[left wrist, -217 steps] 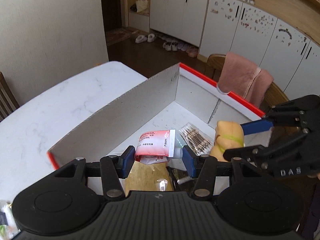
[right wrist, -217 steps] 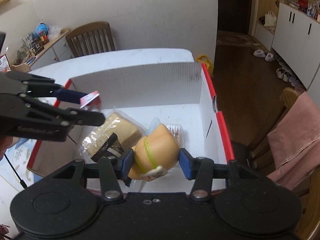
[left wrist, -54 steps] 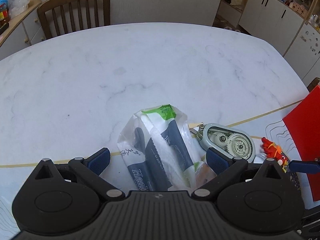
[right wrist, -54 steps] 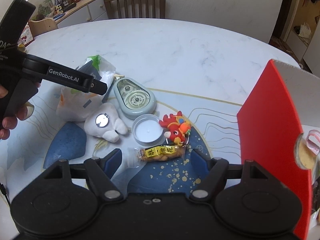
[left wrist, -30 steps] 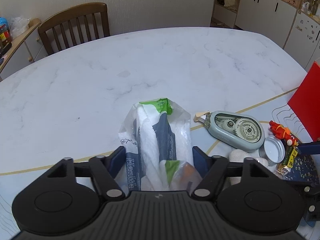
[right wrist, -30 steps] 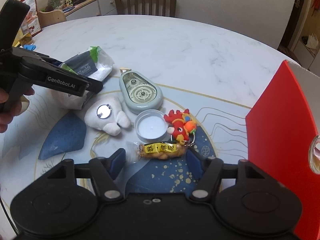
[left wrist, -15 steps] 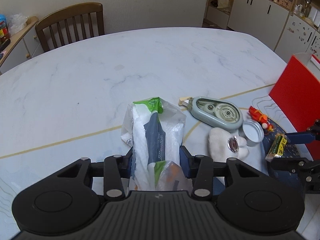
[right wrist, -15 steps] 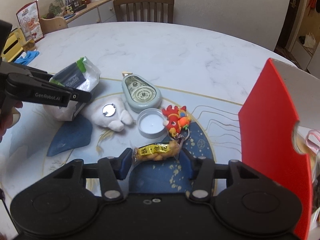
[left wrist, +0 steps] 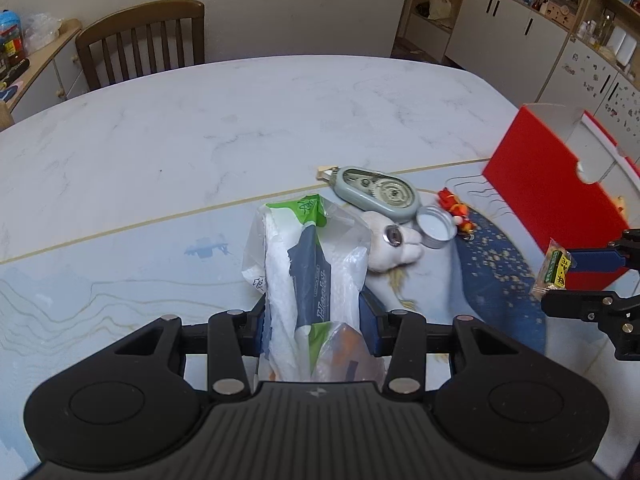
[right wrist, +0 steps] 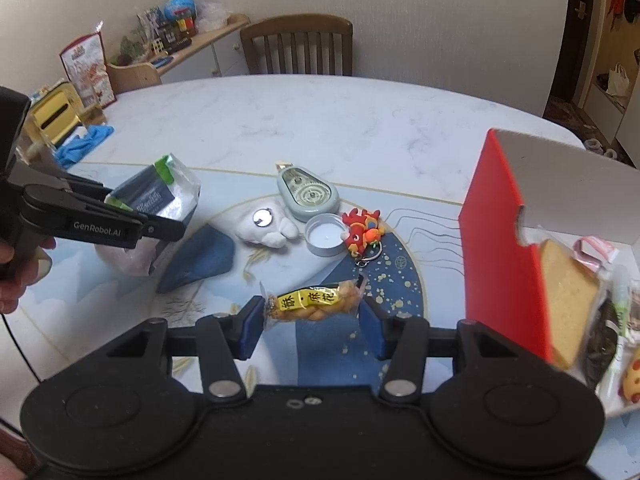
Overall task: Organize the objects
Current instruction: 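Grasp the white plastic bag with the left tool while the right tool grasps the yellow snack packet, then carry the white bag and yellow snack packet into the red shoebox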
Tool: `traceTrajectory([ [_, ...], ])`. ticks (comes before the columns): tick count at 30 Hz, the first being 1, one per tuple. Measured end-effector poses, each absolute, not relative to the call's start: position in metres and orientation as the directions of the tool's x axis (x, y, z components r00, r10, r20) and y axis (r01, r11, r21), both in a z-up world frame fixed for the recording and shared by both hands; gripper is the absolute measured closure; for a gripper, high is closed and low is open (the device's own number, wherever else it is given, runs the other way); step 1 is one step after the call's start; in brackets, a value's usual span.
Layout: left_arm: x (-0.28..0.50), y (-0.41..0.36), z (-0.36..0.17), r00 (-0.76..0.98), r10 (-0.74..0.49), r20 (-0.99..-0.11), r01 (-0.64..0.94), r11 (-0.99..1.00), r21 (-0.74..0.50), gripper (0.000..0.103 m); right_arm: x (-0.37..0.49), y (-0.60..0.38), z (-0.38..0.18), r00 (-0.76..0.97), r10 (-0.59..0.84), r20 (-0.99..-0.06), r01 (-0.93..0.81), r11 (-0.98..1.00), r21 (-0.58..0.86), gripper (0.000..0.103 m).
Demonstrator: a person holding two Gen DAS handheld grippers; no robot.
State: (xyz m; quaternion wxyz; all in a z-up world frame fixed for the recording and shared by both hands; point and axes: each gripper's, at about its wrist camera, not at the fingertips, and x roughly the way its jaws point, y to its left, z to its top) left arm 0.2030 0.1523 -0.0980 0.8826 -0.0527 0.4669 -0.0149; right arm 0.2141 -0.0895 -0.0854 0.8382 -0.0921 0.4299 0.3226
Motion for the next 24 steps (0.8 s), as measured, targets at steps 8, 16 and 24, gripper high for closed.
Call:
traceTrajectory([
  [8,0.187,0.117,-0.068,0.582,-0.094,-0.808,0.005,0.994,-0.112,0.060,0.200,-0.120,-0.058,0.444,0.499,-0.744,-0.615,0.774,0.152,0.053],
  [16,0.187,0.068,-0.042,0.603,-0.120,-0.789,0.058,0.993,-0.106,0.060,0.199,-0.160,-0.032,0.478,0.523,-0.705,-0.609,0.776,0.162,0.053],
  [24,0.202,0.002,-0.028,0.606,-0.176,-0.776,0.136,0.984,-0.117,0.060,0.208,-0.210,-0.024,0.513,0.523,-0.681,-0.587,0.793,0.167,0.053],
])
